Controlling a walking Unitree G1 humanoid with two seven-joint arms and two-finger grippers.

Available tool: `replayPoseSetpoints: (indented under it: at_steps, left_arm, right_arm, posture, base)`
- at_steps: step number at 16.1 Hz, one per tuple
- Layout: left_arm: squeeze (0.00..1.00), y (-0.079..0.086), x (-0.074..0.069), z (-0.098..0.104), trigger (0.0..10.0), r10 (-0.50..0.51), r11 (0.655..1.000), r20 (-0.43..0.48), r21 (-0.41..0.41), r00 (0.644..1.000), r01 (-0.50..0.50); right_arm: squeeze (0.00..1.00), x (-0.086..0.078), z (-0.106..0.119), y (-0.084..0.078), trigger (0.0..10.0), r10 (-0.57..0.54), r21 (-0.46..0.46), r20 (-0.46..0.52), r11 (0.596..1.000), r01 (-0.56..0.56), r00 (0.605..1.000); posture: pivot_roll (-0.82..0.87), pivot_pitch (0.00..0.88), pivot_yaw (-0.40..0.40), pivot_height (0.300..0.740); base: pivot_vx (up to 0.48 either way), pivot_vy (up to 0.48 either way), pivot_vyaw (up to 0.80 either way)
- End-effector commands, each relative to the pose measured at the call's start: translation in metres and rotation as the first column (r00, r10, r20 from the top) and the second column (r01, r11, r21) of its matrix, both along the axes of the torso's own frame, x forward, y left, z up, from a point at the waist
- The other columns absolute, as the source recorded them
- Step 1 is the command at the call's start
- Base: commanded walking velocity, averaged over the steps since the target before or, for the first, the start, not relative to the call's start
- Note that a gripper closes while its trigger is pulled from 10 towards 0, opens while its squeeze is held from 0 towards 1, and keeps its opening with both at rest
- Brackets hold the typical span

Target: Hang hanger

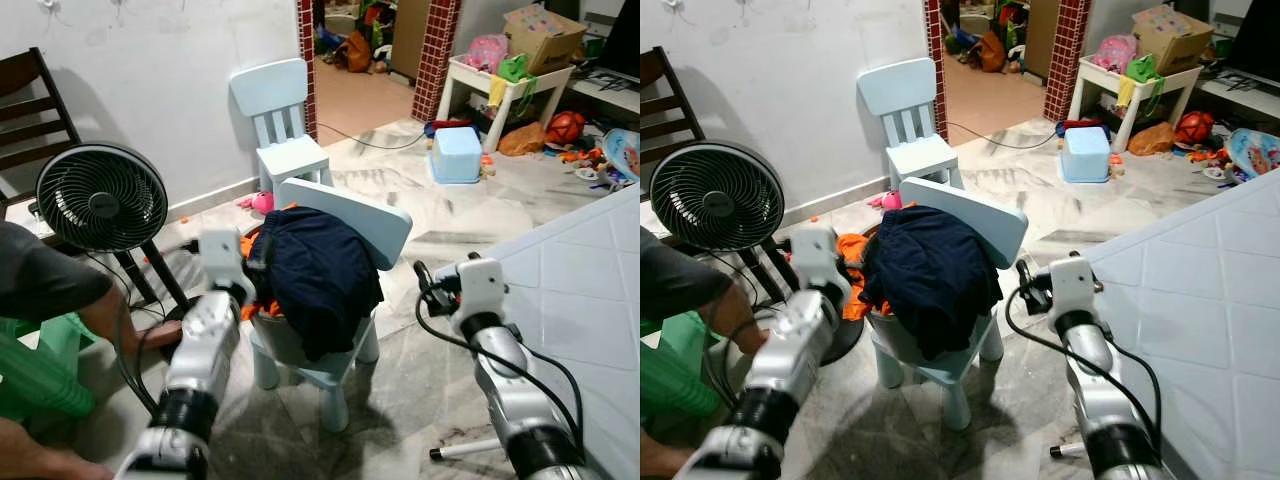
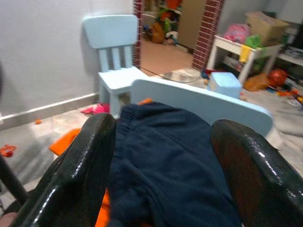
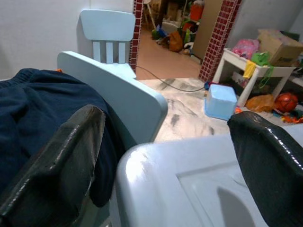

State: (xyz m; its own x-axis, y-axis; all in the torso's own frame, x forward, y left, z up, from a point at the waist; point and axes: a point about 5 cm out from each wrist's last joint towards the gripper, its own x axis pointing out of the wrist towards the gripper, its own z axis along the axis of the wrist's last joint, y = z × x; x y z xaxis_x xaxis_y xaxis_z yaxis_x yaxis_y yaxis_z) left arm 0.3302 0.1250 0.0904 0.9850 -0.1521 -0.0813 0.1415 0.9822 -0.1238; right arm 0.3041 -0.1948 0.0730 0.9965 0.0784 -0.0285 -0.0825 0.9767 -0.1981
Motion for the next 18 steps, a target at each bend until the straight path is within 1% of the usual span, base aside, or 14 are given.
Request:
replayPoseSetpoints:
  at_steps: [1,3,5,6,7,8,9,11,13,14,15,16,17,18]
  left_arm:
    - [0.00,-0.001,-0.003,0.001,10.0,-0.014,1.000,-0.001,0.016,1.000,0.014]
    - [0.00,0.001,-0.012,-0.004,10.0,-0.010,1.000,-0.018,0.016,1.000,0.010]
    - [0.00,0.005,-0.017,-0.004,10.0,0.010,1.000,-0.023,0.018,1.000,-0.009]
    - [0.00,0.006,-0.017,-0.003,10.0,0.016,1.000,-0.019,0.016,1.000,-0.016]
    - [0.00,0.009,-0.017,0.008,10.0,0.043,0.998,0.040,0.036,0.998,-0.045]
    - [0.00,0.010,-0.017,0.016,10.0,0.046,0.997,0.081,0.053,0.996,-0.051]
    - [0.00,0.011,-0.017,0.029,10.0,0.047,0.996,0.134,0.073,0.990,-0.058]
    - [0.00,0.013,-0.020,0.047,10.0,0.040,0.994,0.202,0.091,0.979,-0.060]
    - [0.00,0.015,-0.024,0.057,10.0,0.023,0.992,0.241,0.116,0.970,-0.052]
    - [0.00,0.015,-0.026,0.060,10.0,0.015,0.990,0.255,0.130,0.967,-0.050]
    - [0.00,0.014,-0.027,0.060,10.0,0.012,0.991,0.253,0.128,0.967,-0.045]
    - [0.00,0.012,-0.027,0.059,10.0,0.011,0.991,0.248,0.127,0.969,-0.043]
    - [0.00,0.012,-0.028,0.057,10.0,0.011,0.991,0.239,0.129,0.971,-0.043]
    - [0.00,0.012,-0.029,0.055,10.0,0.015,0.991,0.227,0.124,0.974,-0.044]
  right_arm:
    - [0.00,-0.011,-0.016,-0.009,10.0,-0.035,0.006,-0.080,0.999,0.036,0.996]
    - [0.00,-0.024,-0.021,-0.014,10.0,-0.048,-0.001,-0.102,0.999,0.048,0.994]
    - [0.00,-0.034,-0.026,-0.017,10.0,-0.054,-0.006,-0.130,0.999,0.054,0.990]
    - [0.00,-0.036,-0.026,-0.017,10.0,-0.054,-0.007,-0.134,0.999,0.054,0.990]
    - [0.00,-0.038,-0.026,-0.016,10.0,-0.049,-0.011,-0.142,0.999,0.048,0.989]
    - [0.00,-0.038,-0.025,-0.016,10.0,-0.047,-0.012,-0.144,0.999,0.045,0.989]
    - [0.00,-0.038,-0.024,-0.016,10.0,-0.044,-0.015,-0.144,0.999,0.042,0.989]
    - [0.00,-0.036,-0.019,-0.016,10.0,-0.041,-0.016,-0.138,0.999,0.039,0.990]
    - [0.00,-0.034,-0.013,-0.016,10.0,-0.040,-0.011,-0.125,0.999,0.039,0.991]
    - [0.00,-0.033,-0.006,-0.013,10.0,-0.025,0.003,-0.104,1.000,0.026,0.994]
    - [0.00,-0.034,0.001,-0.006,10.0,0.009,0.034,-0.086,0.999,-0.006,0.996]
    - [0.00,-0.035,0.013,0.007,10.0,0.081,0.089,-0.054,0.993,-0.076,0.995]
    - [0.00,-0.038,0.033,0.025,10.0,0.176,0.153,0.011,0.972,-0.176,0.984]
    - [0.00,-0.043,0.046,0.036,10.0,0.234,0.190,0.048,0.952,-0.239,0.971]
  posture:
    - [-0.08,0.000,0.100,0.740]
    - [-0.07,0.000,0.103,0.740]
    - [-0.07,0.000,0.098,0.740]
    - [-0.07,0.000,0.097,0.740]
    - [-0.06,0.000,0.092,0.740]
    - [-0.06,0.000,0.089,0.740]
    - [-0.06,0.000,0.085,0.740]
    - [-0.06,0.000,0.084,0.740]
    - [-0.06,0.000,0.083,0.740]
    - [-0.06,0.000,0.083,0.740]
    - [-0.06,0.000,0.082,0.740]
    - [-0.06,0.000,0.082,0.740]
    - [-0.06,0.000,0.081,0.740]
    - [-0.07,0.000,0.081,0.740]
  base:
    - [0.000,0.000,0.00]
    - [0.000,0.000,0.00]
    - [0.000,0.000,0.00]
    - [0.000,0.000,0.00]
    - [0.000,0.000,0.00]
    - [0.000,0.000,0.00]
    - [0.000,0.000,0.00]
    - [0.000,0.000,0.00]
    - [0.000,0.000,0.00]
    - [0.000,0.000,0.00]
    - [0.000,0.000,0.00]
    - [0.000,0.000,0.00]
    - [0.000,0.000,0.00]
    - [0.000,0.000,0.00]
